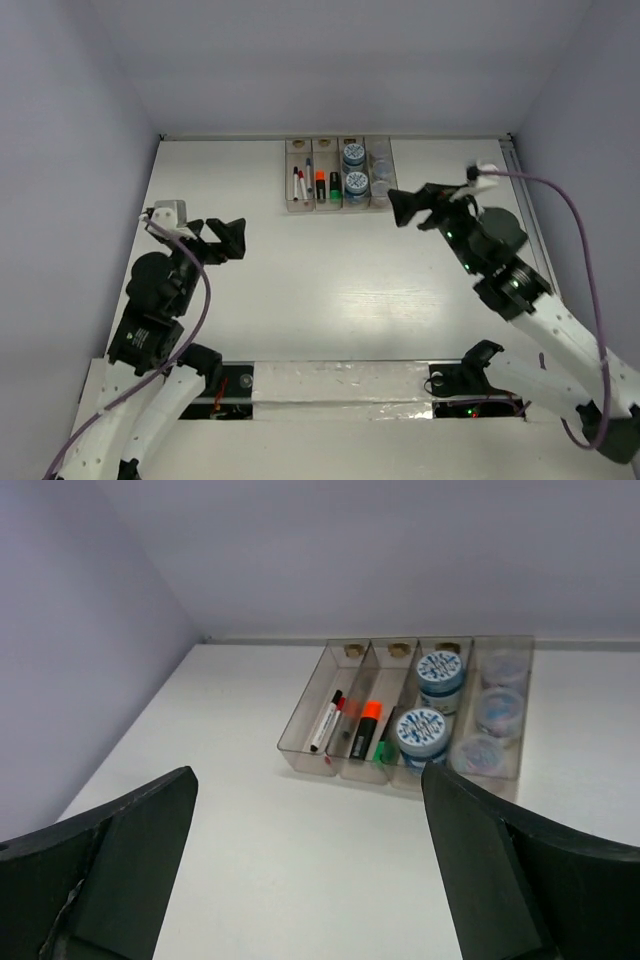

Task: Sort the stationery into containers
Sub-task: Reset both arms

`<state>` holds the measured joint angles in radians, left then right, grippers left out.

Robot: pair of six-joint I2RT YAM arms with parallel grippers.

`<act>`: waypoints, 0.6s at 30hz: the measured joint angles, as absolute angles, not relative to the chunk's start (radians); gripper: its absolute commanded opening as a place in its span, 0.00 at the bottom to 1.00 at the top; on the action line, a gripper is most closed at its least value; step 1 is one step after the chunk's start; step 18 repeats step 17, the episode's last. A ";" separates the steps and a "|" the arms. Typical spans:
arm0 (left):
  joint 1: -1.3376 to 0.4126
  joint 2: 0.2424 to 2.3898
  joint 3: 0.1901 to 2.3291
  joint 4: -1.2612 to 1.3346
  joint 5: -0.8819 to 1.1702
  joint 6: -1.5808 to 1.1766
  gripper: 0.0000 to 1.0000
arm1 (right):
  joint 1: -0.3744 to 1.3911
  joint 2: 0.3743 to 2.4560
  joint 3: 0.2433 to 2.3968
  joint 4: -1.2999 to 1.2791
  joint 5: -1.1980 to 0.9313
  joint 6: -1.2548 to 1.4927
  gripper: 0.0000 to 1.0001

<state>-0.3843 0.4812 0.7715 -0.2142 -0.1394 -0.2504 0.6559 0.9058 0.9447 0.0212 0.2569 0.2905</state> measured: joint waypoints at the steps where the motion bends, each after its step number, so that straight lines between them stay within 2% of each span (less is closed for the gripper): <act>1: -0.384 0.463 0.784 -0.219 -0.139 -0.253 0.99 | 0.656 0.844 0.914 0.002 0.267 0.290 1.00; 5: -0.384 0.397 0.855 -0.221 -0.146 -0.264 0.99 | 0.656 0.614 0.827 -0.088 0.335 0.297 1.00; 8: -0.384 0.357 0.875 -0.201 -0.155 -0.274 0.99 | 0.656 0.514 0.778 -0.136 0.389 0.311 1.00; 18: -0.384 0.353 0.825 -0.244 -0.157 -0.294 0.99 | 0.656 0.583 0.738 -0.194 0.419 0.338 1.00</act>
